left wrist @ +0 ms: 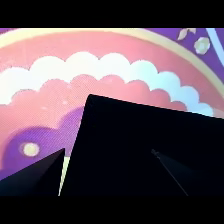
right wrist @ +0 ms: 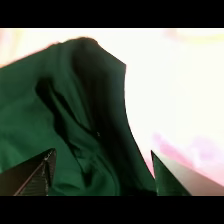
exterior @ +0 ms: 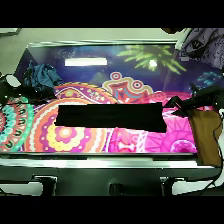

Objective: Fold the clothes and pants, and hang the long-sleeved shirts on hangers.

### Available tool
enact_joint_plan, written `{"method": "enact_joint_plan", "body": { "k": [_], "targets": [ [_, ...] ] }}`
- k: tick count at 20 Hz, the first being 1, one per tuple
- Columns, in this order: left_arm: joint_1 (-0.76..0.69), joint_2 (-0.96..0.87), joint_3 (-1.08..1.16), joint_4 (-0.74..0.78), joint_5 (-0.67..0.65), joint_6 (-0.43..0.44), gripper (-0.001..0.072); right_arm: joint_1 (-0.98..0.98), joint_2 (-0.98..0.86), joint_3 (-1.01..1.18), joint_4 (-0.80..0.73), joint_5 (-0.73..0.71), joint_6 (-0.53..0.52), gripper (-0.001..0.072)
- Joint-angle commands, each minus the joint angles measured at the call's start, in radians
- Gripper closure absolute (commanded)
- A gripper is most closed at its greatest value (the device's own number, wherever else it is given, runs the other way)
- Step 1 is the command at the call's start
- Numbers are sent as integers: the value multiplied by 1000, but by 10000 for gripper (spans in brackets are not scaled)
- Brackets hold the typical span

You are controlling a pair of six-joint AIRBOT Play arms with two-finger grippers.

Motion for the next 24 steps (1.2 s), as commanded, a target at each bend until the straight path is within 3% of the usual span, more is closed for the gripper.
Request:
{"method": "enact_joint_plan", "body": {
  "k": [1, 7, 9, 10, 12, 13, 16, 17, 18, 19, 24],
  "targets": [
    [4, 23, 12, 19, -25, -2, 93, -42, -71, 4, 74, -62, -79, 29],
    [3, 23, 12, 19, -44, -2, 93, -13, -180, -7, 187, -80, -129, 34],
    [1, 23, 12, 19, -43, -20, 93, 30, -185, -26, 191, -59, -138, 70],
    [-1, 23, 12, 18, -40, -28, 93, 54, -185, -32, 188, -48, -142, 144],
    [-9, 23, 12, 8, -26, -28, 93, 94, -180, -32, 183, -16, -141, 419],
    [-14, 21, 12, -3, -16, -28, 93, 103, -171, -31, 182, -2, -127, 655],
    [-49, 6, 12, -106, 40, -28, 113, 107, -80, -24, 171, 21, -77, 683],
    [-71, -5, 12, -148, 64, -28, 237, 107, -41, -12, 143, 18, -37, 683],
    [-96, -20, 12, -188, 82, -27, 483, 107, 3, 1, 117, 11, 14, 683],
    [-132, -40, 12, -231, 102, -27, 673, 107, 44, 12, 93, 0, 62, 683],
    [-389, -164, 12, -438, 249, -27, 690, 107, 210, 84, -53, -83, 227, 683]
  ]
}}
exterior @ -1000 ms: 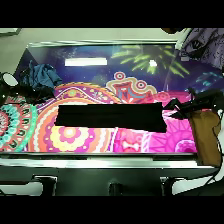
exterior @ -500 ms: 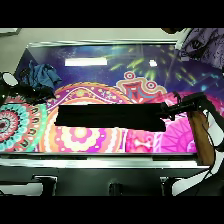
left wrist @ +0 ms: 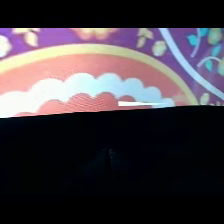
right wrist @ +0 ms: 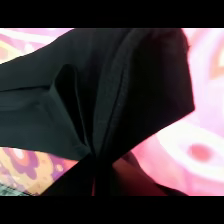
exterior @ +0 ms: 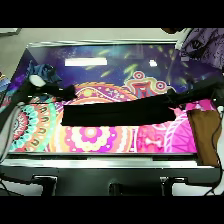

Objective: Fold the clothes and pants, and hang the long-sleeved shirts on hangers.

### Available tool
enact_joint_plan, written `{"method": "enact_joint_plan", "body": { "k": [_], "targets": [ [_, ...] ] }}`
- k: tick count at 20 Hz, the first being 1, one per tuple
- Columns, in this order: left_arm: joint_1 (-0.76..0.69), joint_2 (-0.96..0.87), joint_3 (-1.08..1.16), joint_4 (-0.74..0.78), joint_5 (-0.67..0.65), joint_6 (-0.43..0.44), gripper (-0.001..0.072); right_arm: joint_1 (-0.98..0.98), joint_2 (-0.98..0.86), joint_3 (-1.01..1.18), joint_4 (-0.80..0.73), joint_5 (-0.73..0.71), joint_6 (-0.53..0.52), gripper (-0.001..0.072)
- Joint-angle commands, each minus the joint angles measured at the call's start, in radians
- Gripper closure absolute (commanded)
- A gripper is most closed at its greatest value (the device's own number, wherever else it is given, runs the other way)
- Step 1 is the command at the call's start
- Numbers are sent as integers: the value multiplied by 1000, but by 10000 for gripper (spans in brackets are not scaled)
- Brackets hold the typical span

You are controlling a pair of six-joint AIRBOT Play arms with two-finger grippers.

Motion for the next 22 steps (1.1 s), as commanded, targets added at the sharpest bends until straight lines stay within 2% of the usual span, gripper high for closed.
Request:
{"method": "enact_joint_plan", "body": {
  "k": [1, 6, 11, 16, 20, 22],
  "targets": [
    [-187, -86, 1, -185, 142, 0, 691, 1, 111, 58, -127, -57, 134, 683],
    [-426, -204, 12, -433, 340, 0, 691, 1, 170, 167, -213, -150, 198, 683],
    [-579, -358, 166, -573, 372, -1, 691, 1, 190, 248, -245, -215, 232, 683],
    [-670, -505, 328, -742, 403, -1, 691, 1, 212, 251, -246, -248, 247, 683],
    [-670, -523, 355, -759, 368, 2, 692, 2, 213, 251, -246, -253, 260, 683],
    [-620, -499, 355, -680, 284, 2, 693, 2, 212, 251, -244, -244, 281, 683]
  ]
}}
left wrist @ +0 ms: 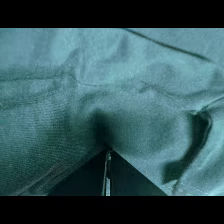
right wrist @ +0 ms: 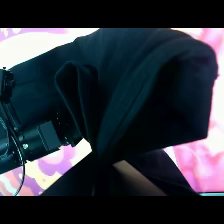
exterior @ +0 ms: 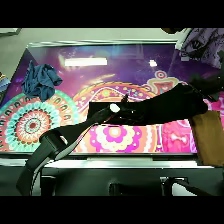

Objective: Fold the clothes and pants, and hang the long-sleeved shirts on hangers.

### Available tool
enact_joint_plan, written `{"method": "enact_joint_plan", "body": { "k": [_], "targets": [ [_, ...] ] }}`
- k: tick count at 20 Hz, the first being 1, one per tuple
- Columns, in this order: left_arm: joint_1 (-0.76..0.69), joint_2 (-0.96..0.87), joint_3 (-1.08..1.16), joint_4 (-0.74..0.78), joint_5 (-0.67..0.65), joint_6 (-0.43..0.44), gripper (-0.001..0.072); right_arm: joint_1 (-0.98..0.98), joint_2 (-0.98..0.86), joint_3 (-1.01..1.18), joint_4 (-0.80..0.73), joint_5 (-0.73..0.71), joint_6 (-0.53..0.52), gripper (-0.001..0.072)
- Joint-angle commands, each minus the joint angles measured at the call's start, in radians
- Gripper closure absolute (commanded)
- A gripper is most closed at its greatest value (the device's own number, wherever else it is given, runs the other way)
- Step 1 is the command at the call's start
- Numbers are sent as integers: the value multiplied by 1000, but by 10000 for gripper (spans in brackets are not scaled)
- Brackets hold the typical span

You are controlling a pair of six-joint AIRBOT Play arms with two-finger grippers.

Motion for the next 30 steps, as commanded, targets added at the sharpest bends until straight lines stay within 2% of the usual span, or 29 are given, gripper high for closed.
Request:
{"method": "enact_joint_plan", "body": {
  "k": [1, 4, 6, 8, 10, 15, 18, 21, 30],
  "targets": [
    [64, 26, 16, 121, -138, -10, 694, 2, 2, 2, 13, 9, 37, 683],
    [205, 143, 16, 483, -352, -95, 694, 11, 2, 2, 98, 50, 92, 683],
    [314, 251, 16, 710, -489, -124, 693, 75, 2, 1, 96, 88, 134, 683],
    [431, 361, 16, 860, -618, -123, 692, 184, 0, 1, 85, 152, 200, 683],
    [546, 457, 16, 941, -721, -120, 691, 312, -7, 1, 36, 230, 288, 683],
    [782, 602, 16, 958, -858, -75, 690, 589, -84, 1, -42, 385, 477, 683],
    [863, 626, 16, 957, -881, -75, 689, 694, -154, 1, -42, 463, 527, 683],
    [900, 626, 16, 957, -892, -74, 689, 751, -228, 1, -41, 522, 569, 683],
    [904, 626, 16, 957, -892, -74, 689, 769, -330, 1, 16, 636, 595, 683]
  ]
}}
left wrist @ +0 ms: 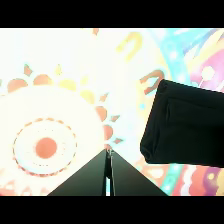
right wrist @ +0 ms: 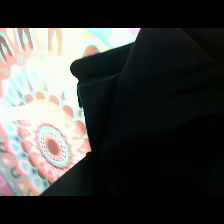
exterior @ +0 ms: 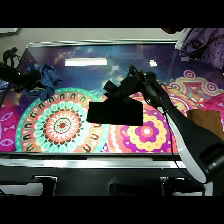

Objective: Fold the clothes and pants, and hang the long-sleeved shirts on hangers.

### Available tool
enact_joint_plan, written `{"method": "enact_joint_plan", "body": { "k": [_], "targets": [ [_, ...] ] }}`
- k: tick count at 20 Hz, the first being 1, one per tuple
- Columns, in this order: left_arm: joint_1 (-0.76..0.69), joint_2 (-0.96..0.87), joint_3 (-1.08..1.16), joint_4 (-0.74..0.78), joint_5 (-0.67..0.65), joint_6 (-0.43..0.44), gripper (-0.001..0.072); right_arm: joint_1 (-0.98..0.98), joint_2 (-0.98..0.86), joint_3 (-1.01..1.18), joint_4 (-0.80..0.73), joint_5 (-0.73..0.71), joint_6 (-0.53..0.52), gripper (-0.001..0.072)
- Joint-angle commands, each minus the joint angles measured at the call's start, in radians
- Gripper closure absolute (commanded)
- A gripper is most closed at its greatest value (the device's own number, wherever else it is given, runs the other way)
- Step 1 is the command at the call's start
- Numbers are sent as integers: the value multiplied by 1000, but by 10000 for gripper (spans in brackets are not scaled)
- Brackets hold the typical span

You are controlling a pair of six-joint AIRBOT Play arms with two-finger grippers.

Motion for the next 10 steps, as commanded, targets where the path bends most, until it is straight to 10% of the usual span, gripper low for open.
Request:
{"method": "enact_joint_plan", "body": {
  "k": [1, 10],
  "targets": [
    [3, 1, 1, 1, -3, 0, 689, 5, -45, 1, 36, 64, 18, 683],
    [3, 0, 0, 1, -3, 0, 689, 90, -134, 1, 80, 157, 10, 682]
  ]
}}
